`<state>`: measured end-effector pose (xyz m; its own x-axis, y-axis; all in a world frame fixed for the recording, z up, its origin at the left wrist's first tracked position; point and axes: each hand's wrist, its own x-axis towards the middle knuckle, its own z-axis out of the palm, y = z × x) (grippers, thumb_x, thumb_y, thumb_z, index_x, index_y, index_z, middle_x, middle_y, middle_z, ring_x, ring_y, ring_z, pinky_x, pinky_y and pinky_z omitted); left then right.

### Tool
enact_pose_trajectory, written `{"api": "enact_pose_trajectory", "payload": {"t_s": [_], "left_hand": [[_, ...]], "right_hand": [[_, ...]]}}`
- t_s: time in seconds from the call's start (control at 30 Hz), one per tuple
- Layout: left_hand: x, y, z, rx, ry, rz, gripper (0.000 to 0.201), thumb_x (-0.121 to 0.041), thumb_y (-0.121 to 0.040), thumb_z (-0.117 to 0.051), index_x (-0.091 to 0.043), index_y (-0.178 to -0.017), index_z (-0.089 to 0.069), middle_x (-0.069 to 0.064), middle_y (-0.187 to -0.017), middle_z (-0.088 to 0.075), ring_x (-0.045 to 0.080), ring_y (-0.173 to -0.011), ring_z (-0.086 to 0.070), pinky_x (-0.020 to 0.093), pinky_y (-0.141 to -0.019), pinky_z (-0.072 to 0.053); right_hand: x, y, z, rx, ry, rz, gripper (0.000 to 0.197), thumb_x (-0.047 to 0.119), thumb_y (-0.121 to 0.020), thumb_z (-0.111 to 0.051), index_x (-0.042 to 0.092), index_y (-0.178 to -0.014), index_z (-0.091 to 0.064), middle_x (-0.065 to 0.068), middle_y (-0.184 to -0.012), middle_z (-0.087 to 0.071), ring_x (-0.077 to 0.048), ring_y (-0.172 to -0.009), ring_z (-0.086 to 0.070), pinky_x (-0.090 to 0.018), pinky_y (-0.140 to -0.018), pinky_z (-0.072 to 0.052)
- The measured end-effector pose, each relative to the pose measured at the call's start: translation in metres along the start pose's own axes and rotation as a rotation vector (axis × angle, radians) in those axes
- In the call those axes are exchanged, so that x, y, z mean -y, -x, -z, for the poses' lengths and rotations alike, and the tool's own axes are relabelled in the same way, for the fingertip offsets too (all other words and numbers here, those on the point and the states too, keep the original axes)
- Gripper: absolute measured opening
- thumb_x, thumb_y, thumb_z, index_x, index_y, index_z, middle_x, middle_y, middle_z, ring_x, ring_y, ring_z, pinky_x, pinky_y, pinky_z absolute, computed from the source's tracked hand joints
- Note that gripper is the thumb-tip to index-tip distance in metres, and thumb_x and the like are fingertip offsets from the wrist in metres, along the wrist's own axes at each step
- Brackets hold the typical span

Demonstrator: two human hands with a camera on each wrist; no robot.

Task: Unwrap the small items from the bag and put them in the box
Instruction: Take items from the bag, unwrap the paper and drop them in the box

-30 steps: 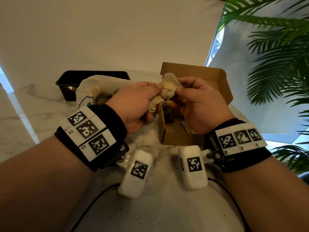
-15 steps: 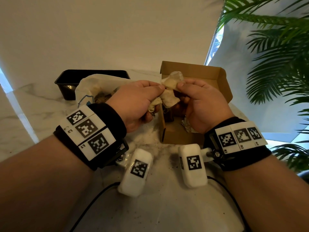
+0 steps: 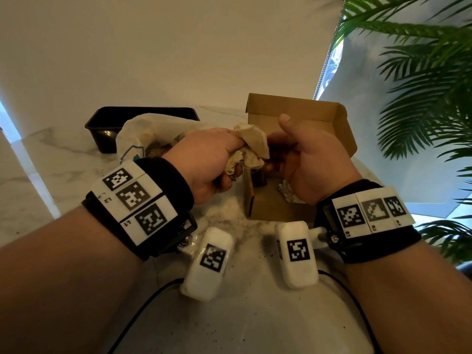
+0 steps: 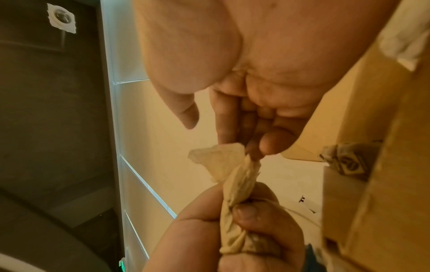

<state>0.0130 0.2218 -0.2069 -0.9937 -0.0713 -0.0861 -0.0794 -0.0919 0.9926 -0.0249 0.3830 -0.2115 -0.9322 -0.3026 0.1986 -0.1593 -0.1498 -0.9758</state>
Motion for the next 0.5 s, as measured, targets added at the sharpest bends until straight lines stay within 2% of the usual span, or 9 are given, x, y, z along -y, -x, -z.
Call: {"api": "enact_pose_trajectory", "payload": {"t_s": [0.1,0.2,0.27,0.33,0.4,0.5], "left_hand": [[-0.0002,-0.0001,0.0000,-0.001,0.011,0.014,0.020,-0.025,-0.103,-0.056,-0.016,-0.114,-0.070,0.004,-0.080,-0.063,0.008,-0.048,-0.051,0.017,-0.035,-0.030],[-0.0003,0.0011,-0.0014,0.018,0.006,0.015,0.015,-0.024,-0.103,-0.054,-0.020,-0.105,-0.069,0.001,-0.072,-0.060,0.007,-0.048,-0.050,0.017,-0.036,-0.030],[0.0008,0.0014,-0.0025,0.022,0.006,0.014,0.017,-0.024,-0.103,-0.052,-0.021,-0.101,-0.069,0.001,-0.070,-0.058,0.008,-0.049,-0.048,0.016,-0.036,-0.030],[0.0018,0.0016,-0.0034,0.017,0.030,0.030,0.019,-0.021,-0.103,-0.048,-0.022,-0.096,-0.066,0.000,-0.068,-0.055,0.009,-0.051,-0.046,0.017,-0.037,-0.030],[0.0021,0.0014,-0.0038,0.009,0.047,0.047,0.020,-0.019,-0.102,-0.046,-0.022,-0.092,-0.063,0.000,-0.065,-0.054,0.009,-0.049,-0.045,0.017,-0.037,-0.030],[0.0010,0.0012,-0.0044,0.010,0.061,0.057,0.018,-0.014,-0.100,-0.047,-0.020,-0.094,-0.062,0.000,-0.061,-0.054,0.008,-0.045,-0.045,0.015,-0.037,-0.030]], "right_hand": [[0.0011,-0.0006,0.0006,-0.035,0.023,-0.024,0.042,0.029,-0.102,-0.050,0.011,-0.074,-0.076,-0.008,-0.081,-0.075,-0.023,-0.075,-0.066,-0.036,-0.066,-0.052],[-0.0009,-0.0005,0.0022,0.000,0.196,0.042,0.023,0.025,-0.092,-0.068,0.019,-0.074,-0.079,-0.005,-0.082,-0.076,-0.025,-0.079,-0.068,-0.044,-0.075,-0.057],[-0.0024,0.0005,0.0023,0.053,0.241,0.079,0.006,0.022,-0.085,-0.075,0.021,-0.082,-0.080,-0.008,-0.087,-0.077,-0.027,-0.081,-0.069,-0.045,-0.077,-0.056],[-0.0036,0.0015,0.0010,0.096,0.259,0.078,0.013,0.023,-0.080,-0.078,0.022,-0.092,-0.080,-0.008,-0.097,-0.078,-0.032,-0.093,-0.072,-0.051,-0.088,-0.057],[-0.0021,0.0035,-0.0007,0.121,0.292,0.073,0.019,0.022,-0.079,-0.080,0.023,-0.098,-0.079,-0.005,-0.100,-0.078,-0.033,-0.099,-0.071,-0.059,-0.093,-0.054],[-0.0003,0.0056,-0.0009,0.119,0.337,0.066,0.024,0.011,-0.083,-0.077,0.019,-0.106,-0.076,-0.004,-0.099,-0.078,-0.024,-0.091,-0.074,-0.055,-0.088,-0.057]]}}
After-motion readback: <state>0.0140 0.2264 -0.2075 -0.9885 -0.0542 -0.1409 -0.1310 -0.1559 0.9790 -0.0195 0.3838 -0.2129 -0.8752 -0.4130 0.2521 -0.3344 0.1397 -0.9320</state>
